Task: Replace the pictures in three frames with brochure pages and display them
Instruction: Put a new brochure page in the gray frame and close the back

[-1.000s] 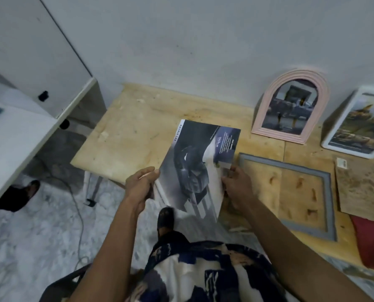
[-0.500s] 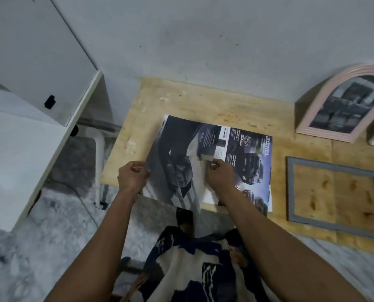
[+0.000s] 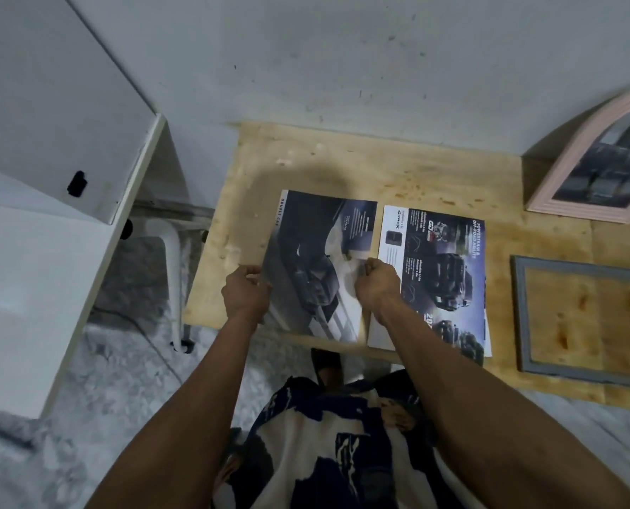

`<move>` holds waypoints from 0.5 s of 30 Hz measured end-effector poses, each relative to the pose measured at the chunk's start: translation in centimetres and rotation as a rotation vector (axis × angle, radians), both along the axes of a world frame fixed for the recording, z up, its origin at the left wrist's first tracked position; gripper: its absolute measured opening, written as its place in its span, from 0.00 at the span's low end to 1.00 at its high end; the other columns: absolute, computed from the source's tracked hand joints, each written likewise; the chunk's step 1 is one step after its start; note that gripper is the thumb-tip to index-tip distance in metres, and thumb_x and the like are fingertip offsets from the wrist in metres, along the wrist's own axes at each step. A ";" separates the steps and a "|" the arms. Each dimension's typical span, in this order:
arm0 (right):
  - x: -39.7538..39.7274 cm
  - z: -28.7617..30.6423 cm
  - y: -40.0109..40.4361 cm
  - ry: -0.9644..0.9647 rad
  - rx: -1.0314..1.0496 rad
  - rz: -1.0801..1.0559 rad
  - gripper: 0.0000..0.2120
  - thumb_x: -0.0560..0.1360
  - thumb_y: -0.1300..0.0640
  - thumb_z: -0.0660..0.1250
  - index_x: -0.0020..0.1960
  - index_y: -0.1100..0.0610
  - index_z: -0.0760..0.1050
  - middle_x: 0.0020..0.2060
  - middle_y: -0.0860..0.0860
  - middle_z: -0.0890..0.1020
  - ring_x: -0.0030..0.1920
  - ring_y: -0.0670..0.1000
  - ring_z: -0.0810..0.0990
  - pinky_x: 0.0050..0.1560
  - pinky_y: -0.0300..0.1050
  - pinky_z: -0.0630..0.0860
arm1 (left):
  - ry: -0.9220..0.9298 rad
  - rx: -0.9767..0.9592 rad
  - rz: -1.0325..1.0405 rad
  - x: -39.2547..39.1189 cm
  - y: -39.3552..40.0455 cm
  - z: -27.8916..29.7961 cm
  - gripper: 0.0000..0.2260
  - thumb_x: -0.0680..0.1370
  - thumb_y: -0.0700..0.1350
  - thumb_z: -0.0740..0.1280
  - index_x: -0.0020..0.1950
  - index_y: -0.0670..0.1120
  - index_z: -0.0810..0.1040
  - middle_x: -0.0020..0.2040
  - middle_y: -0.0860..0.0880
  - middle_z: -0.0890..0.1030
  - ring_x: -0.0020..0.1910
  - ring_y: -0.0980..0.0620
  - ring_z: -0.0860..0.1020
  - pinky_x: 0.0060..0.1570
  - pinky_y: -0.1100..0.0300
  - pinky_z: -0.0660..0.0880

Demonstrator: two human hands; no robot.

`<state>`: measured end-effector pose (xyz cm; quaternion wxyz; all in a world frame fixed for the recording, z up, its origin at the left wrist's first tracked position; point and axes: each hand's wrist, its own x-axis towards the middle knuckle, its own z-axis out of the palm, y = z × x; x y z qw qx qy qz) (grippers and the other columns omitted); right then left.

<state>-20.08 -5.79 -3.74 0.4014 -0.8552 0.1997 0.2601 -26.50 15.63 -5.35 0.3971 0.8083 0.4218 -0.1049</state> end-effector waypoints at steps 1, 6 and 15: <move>0.0 -0.1 0.1 0.001 -0.017 0.011 0.10 0.79 0.61 0.62 0.57 0.63 0.77 0.52 0.59 0.81 0.51 0.58 0.79 0.48 0.42 0.71 | 0.020 0.013 -0.015 0.0 0.0 -0.1 0.16 0.75 0.40 0.73 0.62 0.43 0.79 0.52 0.41 0.83 0.50 0.41 0.81 0.44 0.57 0.76; -0.1 0.0 0.1 -0.010 -0.052 0.030 0.11 0.80 0.59 0.61 0.60 0.61 0.77 0.54 0.59 0.81 0.55 0.60 0.79 0.53 0.45 0.74 | 0.082 0.077 -0.090 0.2 -0.1 -0.6 0.19 0.73 0.45 0.74 0.62 0.42 0.80 0.56 0.40 0.83 0.56 0.39 0.80 0.56 0.50 0.77; -1.0 1.1 -6.8 -0.054 -0.145 -0.161 0.19 0.75 0.67 0.65 0.66 0.61 0.74 0.54 0.56 0.82 0.47 0.52 0.79 0.46 0.39 0.74 | -0.107 0.055 -0.359 2.5 -8.0 0.5 0.10 0.77 0.48 0.68 0.55 0.45 0.80 0.51 0.45 0.82 0.52 0.45 0.80 0.54 0.55 0.75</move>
